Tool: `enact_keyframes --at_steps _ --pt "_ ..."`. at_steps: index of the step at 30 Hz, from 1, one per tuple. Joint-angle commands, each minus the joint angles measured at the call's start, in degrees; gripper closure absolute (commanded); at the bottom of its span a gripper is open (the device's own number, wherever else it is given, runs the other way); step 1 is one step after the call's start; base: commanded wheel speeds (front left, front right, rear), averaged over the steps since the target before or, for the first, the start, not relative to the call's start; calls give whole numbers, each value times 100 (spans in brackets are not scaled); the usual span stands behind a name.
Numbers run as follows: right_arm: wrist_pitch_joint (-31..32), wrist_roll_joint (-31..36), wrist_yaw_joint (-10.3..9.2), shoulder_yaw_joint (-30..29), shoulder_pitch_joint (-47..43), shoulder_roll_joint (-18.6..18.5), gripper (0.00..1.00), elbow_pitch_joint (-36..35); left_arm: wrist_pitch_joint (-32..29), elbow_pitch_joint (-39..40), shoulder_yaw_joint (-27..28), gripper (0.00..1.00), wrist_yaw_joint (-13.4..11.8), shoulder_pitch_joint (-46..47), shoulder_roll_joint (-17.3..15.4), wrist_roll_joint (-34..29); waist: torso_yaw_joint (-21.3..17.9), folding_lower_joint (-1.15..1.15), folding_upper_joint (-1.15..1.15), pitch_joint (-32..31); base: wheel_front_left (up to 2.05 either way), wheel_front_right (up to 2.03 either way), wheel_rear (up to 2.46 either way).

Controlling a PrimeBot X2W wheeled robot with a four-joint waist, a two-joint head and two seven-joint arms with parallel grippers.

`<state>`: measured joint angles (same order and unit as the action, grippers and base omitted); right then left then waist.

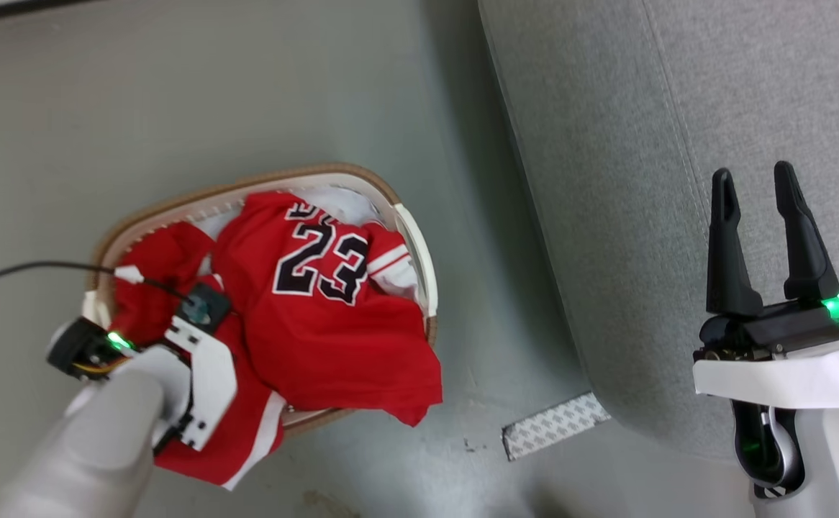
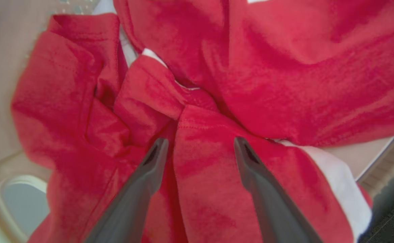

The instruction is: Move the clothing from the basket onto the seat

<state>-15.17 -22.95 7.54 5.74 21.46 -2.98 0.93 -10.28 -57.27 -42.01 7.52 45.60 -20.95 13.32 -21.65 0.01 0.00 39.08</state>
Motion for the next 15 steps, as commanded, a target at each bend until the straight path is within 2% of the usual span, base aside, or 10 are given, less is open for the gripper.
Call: enact_keyframes --at_steps 1,8,15 --pt "3 -50 -11 15 112 12 0 -41 -81 -51 -93 0 -12 107 -81 94 -124 -1 0 190 0 0 0" --pt "3 -232 -11 90 250 12 0 -70 -780 -309 -772 0 13 401 -265 629 -277 -1 0 608 0 0 0" --pt "3 -430 -11 193 336 12 0 -66 -1120 -246 -1316 0 -11 670 -476 1024 -440 -1 0 929 0 0 0"
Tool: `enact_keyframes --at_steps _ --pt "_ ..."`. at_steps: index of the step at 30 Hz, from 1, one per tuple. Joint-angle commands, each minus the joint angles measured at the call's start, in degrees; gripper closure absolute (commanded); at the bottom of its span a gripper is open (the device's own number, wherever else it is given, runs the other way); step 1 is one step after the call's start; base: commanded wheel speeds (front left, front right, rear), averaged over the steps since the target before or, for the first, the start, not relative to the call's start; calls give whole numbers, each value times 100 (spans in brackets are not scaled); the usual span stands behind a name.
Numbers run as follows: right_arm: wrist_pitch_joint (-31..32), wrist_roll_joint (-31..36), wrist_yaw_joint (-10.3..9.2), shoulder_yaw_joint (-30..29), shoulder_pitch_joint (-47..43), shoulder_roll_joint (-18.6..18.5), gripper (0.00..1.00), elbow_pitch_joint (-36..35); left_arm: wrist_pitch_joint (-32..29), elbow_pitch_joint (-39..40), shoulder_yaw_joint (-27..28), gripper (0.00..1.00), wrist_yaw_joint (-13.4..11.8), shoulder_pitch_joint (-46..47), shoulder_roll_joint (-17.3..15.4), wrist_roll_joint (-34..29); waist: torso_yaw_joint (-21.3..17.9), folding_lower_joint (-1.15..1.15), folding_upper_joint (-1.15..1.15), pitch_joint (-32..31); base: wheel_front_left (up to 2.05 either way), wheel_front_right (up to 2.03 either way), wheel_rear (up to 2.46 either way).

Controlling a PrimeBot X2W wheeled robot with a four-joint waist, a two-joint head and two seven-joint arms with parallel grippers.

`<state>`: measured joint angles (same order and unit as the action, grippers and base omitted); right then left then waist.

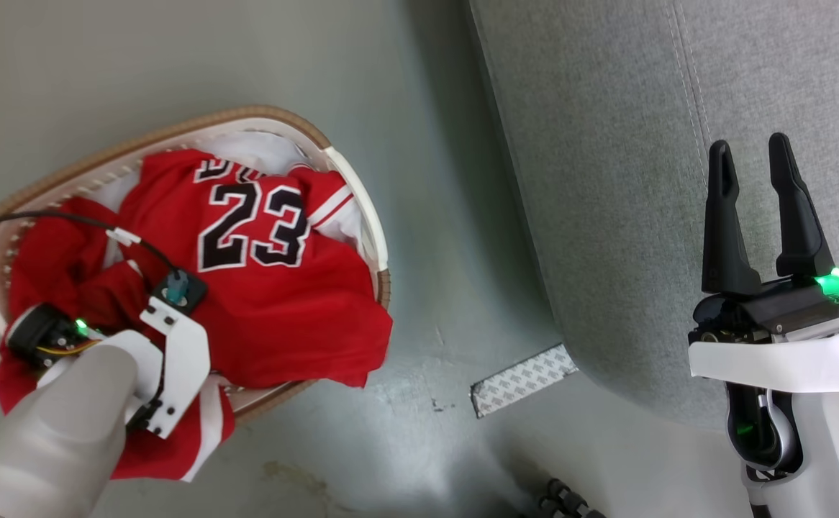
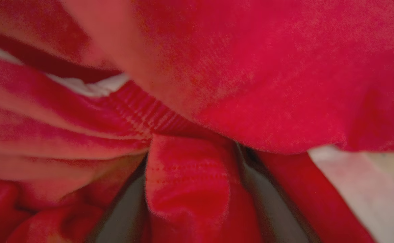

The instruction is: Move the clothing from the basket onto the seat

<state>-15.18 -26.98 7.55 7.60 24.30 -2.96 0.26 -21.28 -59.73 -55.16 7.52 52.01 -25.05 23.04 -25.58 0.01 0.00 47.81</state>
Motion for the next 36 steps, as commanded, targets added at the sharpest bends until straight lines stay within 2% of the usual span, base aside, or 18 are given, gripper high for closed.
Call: enact_keyframes --at_steps 1,2,3,4,5,10,16,27,36 --pt "4 -41 -12 9 46 9 0 11 -65 12 -87 0 -11 49 -87 96 -60 -1 0 83 0 0 0" --pt "4 -53 -12 8 43 9 0 19 -98 21 -172 20 -11 77 -112 143 -68 -1 0 102 0 0 0" --pt "4 -73 -12 7 41 9 0 27 -114 32 -250 58 -11 97 -134 173 -75 -1 0 115 0 0 0" --pt "4 -79 -11 9 45 9 0 33 -118 53 -324 86 -11 116 -163 198 -80 -1 0 124 0 0 0" --pt "4 -77 -12 11 51 9 0 41 -92 72 -390 100 -11 131 -184 223 -84 -1 0 129 0 0 0" --pt "4 -82 -11 14 101 9 0 74 105 96 -592 100 -11 218 -230 442 -60 -1 0 79 0 0 0" --pt "4 40 -12 -4 95 8 0 166 411 -49 -715 100 -11 176 -83 623 45 -1 0 -290 0 0 0" --pt "5 607 -12 -143 -236 3 0 430 1399 -402 -785 100 -11 -412 740 975 522 -1 0 -1886 0 0 0" --pt "5 990 -12 -169 -656 -3 0 689 2346 -570 -544 100 -12 -876 1220 1394 950 -1 0 -3200 0 0 0"
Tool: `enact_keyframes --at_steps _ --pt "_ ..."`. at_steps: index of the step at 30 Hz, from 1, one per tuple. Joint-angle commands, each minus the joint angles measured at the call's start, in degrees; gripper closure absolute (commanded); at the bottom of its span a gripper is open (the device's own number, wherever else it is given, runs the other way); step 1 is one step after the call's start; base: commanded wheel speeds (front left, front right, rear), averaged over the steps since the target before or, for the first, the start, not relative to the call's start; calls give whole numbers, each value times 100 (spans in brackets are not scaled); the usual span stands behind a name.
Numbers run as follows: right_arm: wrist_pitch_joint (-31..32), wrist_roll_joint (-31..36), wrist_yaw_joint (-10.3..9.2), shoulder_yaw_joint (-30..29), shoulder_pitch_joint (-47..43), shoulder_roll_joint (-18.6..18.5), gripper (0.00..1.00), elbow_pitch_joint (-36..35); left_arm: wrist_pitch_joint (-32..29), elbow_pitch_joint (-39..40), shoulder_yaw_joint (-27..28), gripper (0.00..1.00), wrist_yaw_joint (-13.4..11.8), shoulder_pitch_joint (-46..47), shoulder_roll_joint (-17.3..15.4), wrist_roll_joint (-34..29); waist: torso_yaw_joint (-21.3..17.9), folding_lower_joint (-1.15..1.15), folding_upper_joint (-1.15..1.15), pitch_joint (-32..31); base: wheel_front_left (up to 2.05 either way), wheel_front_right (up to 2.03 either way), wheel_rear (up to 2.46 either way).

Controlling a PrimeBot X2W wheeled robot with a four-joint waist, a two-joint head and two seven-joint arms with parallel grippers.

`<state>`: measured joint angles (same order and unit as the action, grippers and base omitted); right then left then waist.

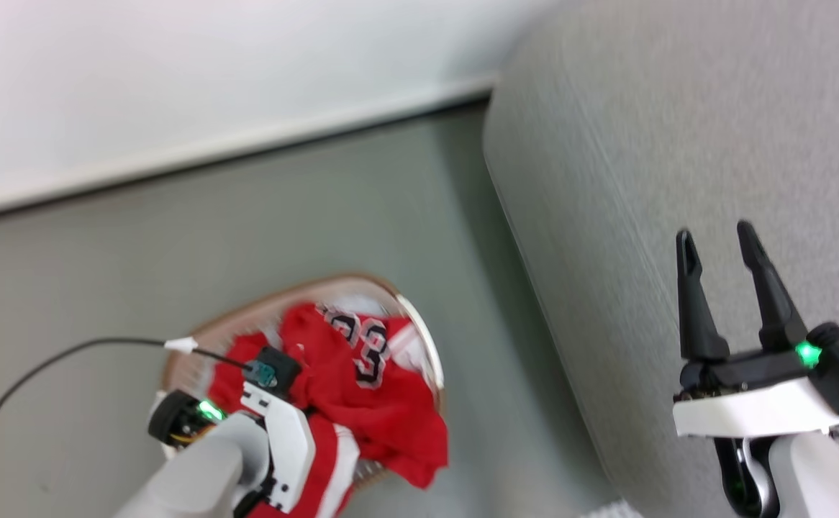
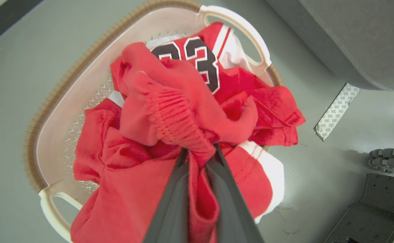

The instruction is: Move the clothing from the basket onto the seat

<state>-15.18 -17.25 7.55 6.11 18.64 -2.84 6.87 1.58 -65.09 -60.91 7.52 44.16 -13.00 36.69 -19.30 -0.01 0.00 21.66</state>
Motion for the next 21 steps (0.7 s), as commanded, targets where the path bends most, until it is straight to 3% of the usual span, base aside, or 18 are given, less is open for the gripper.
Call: enact_keyframes --at_steps 1,14,21 --pt "4 32 -11 -9 -143 -36 0 43 175 -40 76 100 -12 -151 60 101 359 1 0 -701 0 0 0" --pt "5 -143 -11 88 -701 -417 0 214 1255 433 547 100 -42 -428 518 606 867 1 0 -1866 0 0 0" --pt "5 -249 -12 161 -907 -502 0 200 1355 1333 930 100 -232 -356 471 721 1060 1 0 -2243 0 0 0"
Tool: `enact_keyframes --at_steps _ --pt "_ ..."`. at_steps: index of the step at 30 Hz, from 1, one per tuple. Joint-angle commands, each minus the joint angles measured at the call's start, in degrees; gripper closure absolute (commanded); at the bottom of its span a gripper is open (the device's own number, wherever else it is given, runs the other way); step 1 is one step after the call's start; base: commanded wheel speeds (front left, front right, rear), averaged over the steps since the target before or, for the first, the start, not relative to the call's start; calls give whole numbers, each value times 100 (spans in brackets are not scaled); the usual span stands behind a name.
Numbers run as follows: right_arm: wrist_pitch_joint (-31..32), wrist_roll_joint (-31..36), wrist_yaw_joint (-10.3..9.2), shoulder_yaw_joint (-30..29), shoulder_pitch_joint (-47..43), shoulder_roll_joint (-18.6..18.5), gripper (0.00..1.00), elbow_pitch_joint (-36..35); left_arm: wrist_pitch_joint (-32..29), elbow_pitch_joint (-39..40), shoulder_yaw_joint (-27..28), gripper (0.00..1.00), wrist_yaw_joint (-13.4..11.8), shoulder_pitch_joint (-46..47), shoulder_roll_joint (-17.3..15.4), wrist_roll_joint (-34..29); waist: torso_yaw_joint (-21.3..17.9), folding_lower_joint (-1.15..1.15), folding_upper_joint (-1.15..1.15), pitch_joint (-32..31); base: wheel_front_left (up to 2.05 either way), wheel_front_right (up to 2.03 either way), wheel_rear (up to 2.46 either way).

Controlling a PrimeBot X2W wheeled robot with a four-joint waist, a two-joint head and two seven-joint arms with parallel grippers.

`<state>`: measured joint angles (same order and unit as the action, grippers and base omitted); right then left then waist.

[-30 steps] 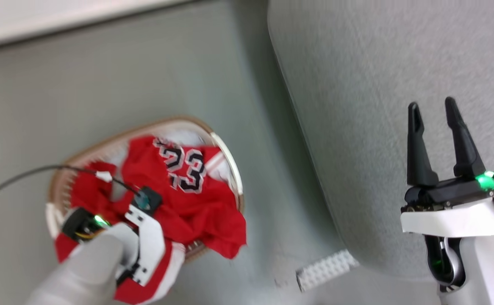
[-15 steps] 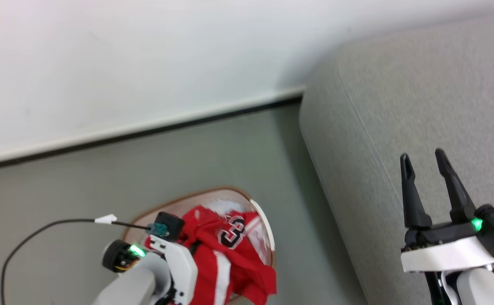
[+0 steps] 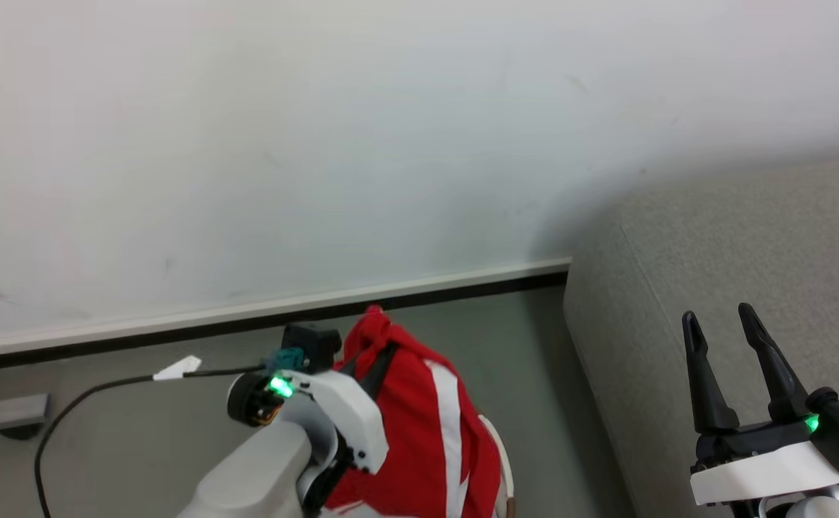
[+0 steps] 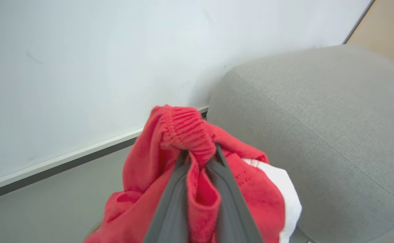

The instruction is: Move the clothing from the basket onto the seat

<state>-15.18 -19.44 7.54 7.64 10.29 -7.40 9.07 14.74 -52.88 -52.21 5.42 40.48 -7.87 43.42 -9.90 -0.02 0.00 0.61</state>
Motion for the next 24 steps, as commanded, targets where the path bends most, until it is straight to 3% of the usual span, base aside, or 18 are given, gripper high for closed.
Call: enact_keyframes --at_steps 1,14,24 --pt "5 -41 -11 18 -108 -52 0 -25 44 290 121 100 -55 27 -70 48 142 2 0 -174 0 0 0" --pt "5 27 -11 245 -316 -26 0 -264 -249 2777 520 100 -745 320 -627 -13 329 2 0 -360 0 0 0" --pt "5 34 -10 417 -361 -76 0 -481 -605 3779 561 100 -1163 448 -899 -160 367 2 0 -320 0 0 0"
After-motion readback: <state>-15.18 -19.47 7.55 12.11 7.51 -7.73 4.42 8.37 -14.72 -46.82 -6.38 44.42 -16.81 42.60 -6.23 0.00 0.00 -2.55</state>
